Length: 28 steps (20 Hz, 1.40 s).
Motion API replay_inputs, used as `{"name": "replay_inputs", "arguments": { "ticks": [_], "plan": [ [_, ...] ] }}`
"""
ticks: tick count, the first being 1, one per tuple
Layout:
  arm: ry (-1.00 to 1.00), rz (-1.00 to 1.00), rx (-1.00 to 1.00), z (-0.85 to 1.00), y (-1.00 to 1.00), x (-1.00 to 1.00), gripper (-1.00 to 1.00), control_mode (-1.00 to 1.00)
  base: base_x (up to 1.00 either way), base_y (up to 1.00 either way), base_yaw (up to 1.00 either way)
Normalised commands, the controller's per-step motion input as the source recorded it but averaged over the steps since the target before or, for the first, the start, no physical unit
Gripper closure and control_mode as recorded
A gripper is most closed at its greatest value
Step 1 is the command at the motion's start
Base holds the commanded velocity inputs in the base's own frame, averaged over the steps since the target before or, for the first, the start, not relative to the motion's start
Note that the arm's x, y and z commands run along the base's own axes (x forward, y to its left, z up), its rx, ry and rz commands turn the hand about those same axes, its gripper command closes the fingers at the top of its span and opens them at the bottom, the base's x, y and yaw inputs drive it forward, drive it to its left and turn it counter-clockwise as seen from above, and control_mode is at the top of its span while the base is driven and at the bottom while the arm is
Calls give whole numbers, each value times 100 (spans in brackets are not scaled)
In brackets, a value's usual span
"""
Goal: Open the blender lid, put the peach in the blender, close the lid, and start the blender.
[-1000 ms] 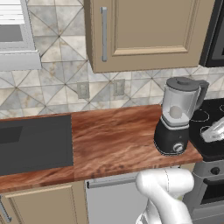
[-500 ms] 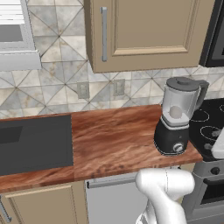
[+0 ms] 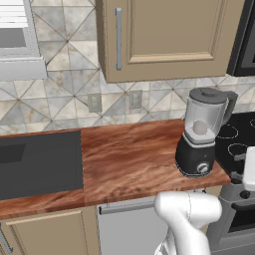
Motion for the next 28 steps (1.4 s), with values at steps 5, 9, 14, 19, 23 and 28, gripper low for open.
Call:
{"name": "replay_inputs", "arguments": {
  "ticks": [5,9,14,19,23,28],
  "plan": [
    [-3,15,8,-11,30,0,-100,-100,0,0,0],
    [0,3,1,-5,43,13,-100,-100,0,0,0],
    [0,-9,0,-12,8,23,-100,-100,0,0,0],
    [0,-18,0,-22,0,25,-100,-100,0,0,0],
    [0,-15,0,-28,0,20,-100,-100,0,0,0],
    [0,-1,0,-18,6,29,-100,-100,0,0,0]
  ]
}}
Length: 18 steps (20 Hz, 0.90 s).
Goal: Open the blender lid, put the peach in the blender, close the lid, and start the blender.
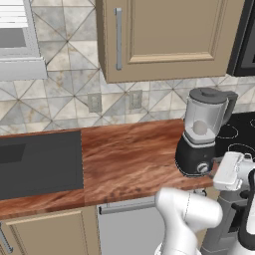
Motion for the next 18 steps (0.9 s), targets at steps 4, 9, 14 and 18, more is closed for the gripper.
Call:
{"name": "replay_inputs", "arguments": {
  "ticks": [4,9,14,18],
  "plan": [
    [0,0,3,-11,0,24,-100,-100,0,0,0],
    [-1,0,2,-7,-2,13,-100,-100,0,0,0],
    [-1,4,0,-4,-3,12,-100,-100,0,0,0],
    [0,7,0,-4,-6,15,-100,-100,0,0,0]
  ]
}}
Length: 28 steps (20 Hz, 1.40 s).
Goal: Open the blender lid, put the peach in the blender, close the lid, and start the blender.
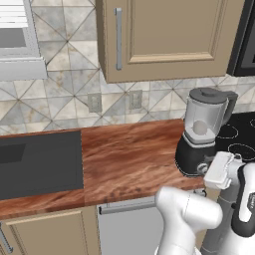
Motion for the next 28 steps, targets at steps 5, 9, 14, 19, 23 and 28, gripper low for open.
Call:
{"name": "replay_inputs", "arguments": {
  "ticks": [5,9,14,19,23,28],
  "plan": [
    [-1,7,0,-2,-20,7,-100,-100,0,0,0],
    [-1,6,0,-8,-27,0,-100,-100,0,0,0],
    [-1,4,0,-7,-13,1,-100,-100,0,0,0],
    [0,2,0,-3,0,7,-100,-100,0,0,0],
    [0,1,0,-1,0,12,-100,-100,0,0,0],
    [0,0,0,-6,0,7,-100,-100,0,0,0]
  ]
}}
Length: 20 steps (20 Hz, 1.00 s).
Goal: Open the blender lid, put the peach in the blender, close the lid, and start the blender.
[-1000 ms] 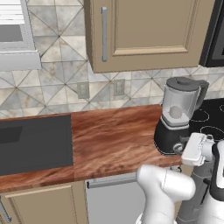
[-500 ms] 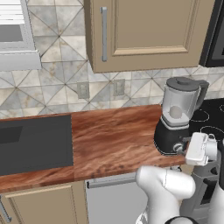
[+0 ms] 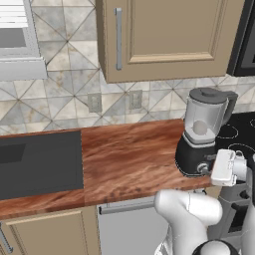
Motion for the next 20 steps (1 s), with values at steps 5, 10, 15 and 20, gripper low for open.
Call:
{"name": "replay_inputs", "arguments": {
  "ticks": [5,10,15,20],
  "plan": [
    [0,0,0,-10,0,7,-100,-100,0,0,0],
    [0,0,0,-17,0,10,-100,-100,0,0,0],
    [0,0,0,-5,0,15,-100,-100,0,0,0],
    [0,0,0,-2,0,14,-100,-100,0,0,0]
  ]
}}
